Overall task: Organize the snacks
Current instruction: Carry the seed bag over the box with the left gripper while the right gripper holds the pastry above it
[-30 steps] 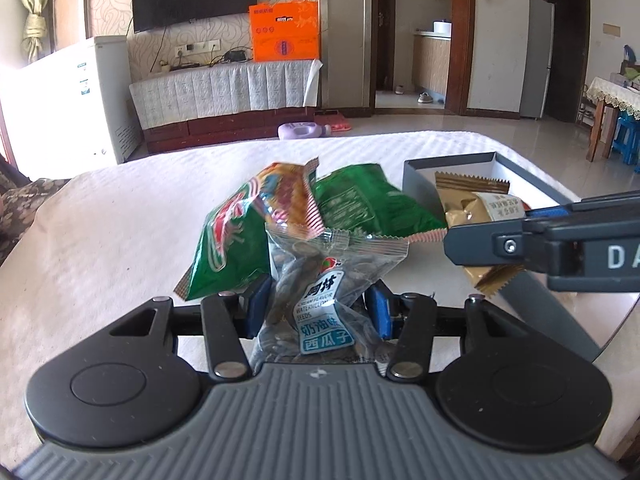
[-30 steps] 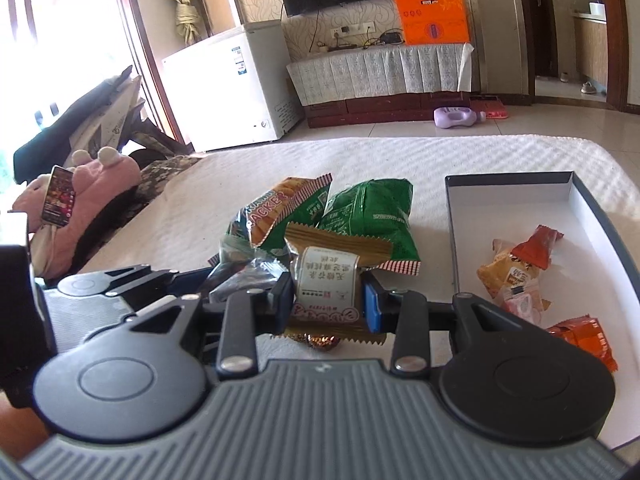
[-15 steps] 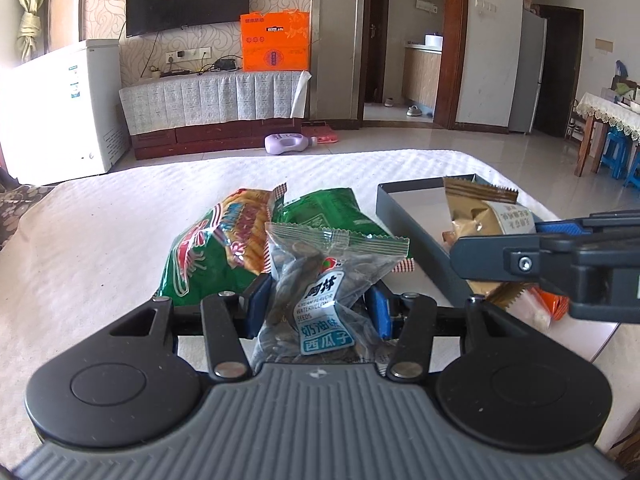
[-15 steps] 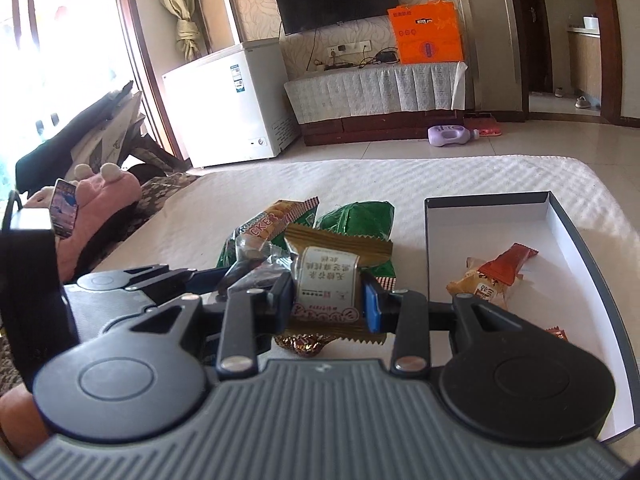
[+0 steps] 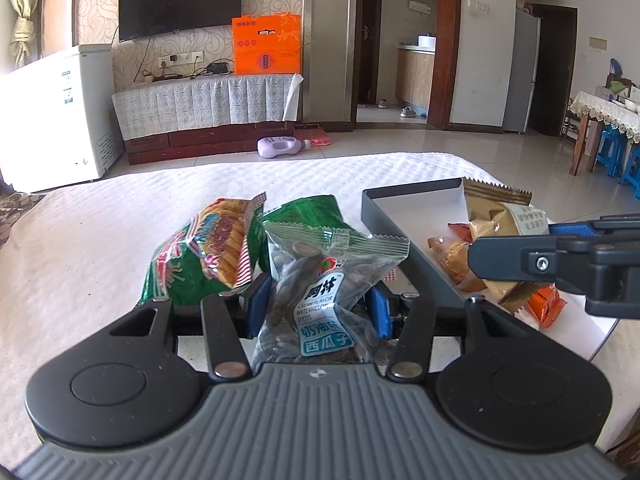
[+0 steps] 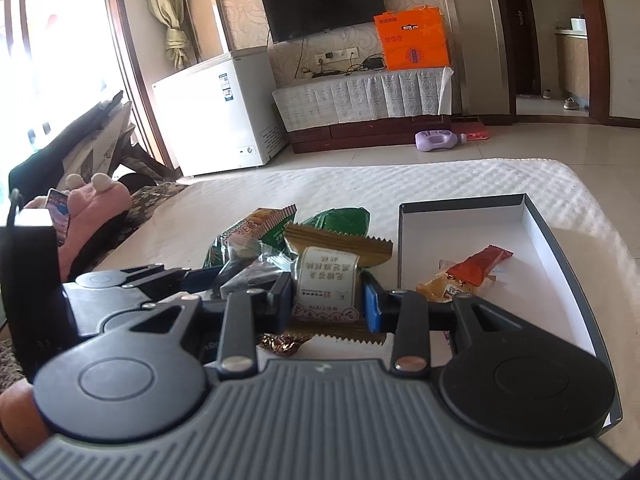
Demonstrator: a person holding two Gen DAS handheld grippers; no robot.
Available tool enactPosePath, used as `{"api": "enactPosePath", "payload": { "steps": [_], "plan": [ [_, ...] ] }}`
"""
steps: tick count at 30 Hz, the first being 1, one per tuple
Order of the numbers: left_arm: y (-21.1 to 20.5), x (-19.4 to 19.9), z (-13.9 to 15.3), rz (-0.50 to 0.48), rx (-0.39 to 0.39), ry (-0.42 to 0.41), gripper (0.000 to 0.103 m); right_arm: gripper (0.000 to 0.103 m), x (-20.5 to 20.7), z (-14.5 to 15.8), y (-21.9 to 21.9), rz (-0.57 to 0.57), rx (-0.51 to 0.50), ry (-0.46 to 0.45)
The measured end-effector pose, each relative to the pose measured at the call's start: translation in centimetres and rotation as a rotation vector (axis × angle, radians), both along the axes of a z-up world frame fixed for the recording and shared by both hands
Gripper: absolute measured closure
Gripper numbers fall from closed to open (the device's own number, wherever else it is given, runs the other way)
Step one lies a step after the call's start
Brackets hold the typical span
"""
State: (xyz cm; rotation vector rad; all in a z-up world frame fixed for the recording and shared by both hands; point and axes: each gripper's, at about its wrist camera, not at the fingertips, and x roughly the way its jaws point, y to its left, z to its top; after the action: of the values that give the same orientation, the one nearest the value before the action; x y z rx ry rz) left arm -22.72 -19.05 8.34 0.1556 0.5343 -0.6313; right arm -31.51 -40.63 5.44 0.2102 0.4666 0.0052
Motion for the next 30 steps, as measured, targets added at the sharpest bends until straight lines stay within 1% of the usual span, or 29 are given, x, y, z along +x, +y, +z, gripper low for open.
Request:
{"api": "enactPosePath", "payload": {
  "steps": [16,30],
  "plan": [
    [-3.4,-0.8,-0.1,-0.055,-0.015,0.011,0.046,0.064,-1.7,0.0,-2.1,-0.044,-0.002,0.005],
    [-6.9,-1.6,-0.5,-0.101,-0.029,0.029,0.046,0.064,-3.7,-0.1,-4.9,-0.096,0.004,0.008]
  ]
}}
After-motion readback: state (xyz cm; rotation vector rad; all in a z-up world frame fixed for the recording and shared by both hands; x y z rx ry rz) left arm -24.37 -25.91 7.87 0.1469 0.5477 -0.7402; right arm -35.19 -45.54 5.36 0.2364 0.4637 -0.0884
